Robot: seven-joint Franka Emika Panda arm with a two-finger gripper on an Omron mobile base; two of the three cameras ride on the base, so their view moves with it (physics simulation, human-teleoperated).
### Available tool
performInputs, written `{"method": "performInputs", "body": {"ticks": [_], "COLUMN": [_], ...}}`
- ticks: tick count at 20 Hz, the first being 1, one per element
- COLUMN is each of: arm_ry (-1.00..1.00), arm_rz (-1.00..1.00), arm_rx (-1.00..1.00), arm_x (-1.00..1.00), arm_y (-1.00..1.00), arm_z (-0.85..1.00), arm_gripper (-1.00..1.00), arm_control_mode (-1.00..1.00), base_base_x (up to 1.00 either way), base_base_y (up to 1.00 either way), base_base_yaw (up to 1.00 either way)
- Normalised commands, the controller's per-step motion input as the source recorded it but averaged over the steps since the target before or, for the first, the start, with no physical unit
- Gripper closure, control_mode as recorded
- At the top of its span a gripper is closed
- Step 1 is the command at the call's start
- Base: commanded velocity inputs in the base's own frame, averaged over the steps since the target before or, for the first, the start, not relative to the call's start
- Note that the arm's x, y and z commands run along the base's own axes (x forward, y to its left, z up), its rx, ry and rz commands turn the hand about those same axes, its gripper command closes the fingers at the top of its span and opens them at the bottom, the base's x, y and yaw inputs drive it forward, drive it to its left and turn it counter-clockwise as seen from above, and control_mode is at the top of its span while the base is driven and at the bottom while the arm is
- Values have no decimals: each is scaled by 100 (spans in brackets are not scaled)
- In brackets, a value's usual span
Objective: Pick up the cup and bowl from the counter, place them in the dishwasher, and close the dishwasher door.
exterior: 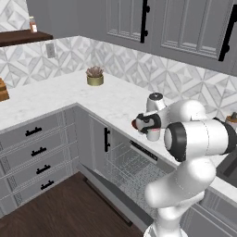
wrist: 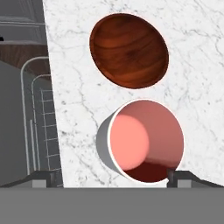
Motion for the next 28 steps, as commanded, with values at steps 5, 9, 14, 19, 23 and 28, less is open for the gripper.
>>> {"method": "performInputs", "body": {"ticks": [5, 9, 14, 19, 23, 28], "arm_ry": [0, 0, 0, 0, 0, 0], "arm_rz": [2, 2, 3, 3, 1, 0], "arm_rx": [0, 0, 0, 0, 0, 0], "arm_x": [12, 16, 20, 5, -8, -31], "arm_y": [-3, 0, 0, 0, 0, 4], "arm_z": [-27, -31, -25, -11, 0, 0], "arm_gripper": [-100, -100, 100, 100, 100, 100], "arm_control_mode": [-100, -100, -100, -100, -100, -100], "base_base_x": [0, 0, 0, 0, 0, 0], "base_base_y": [0, 0, 0, 0, 0, 0], "base_base_yaw": [0, 0, 0, 0, 0, 0]}}
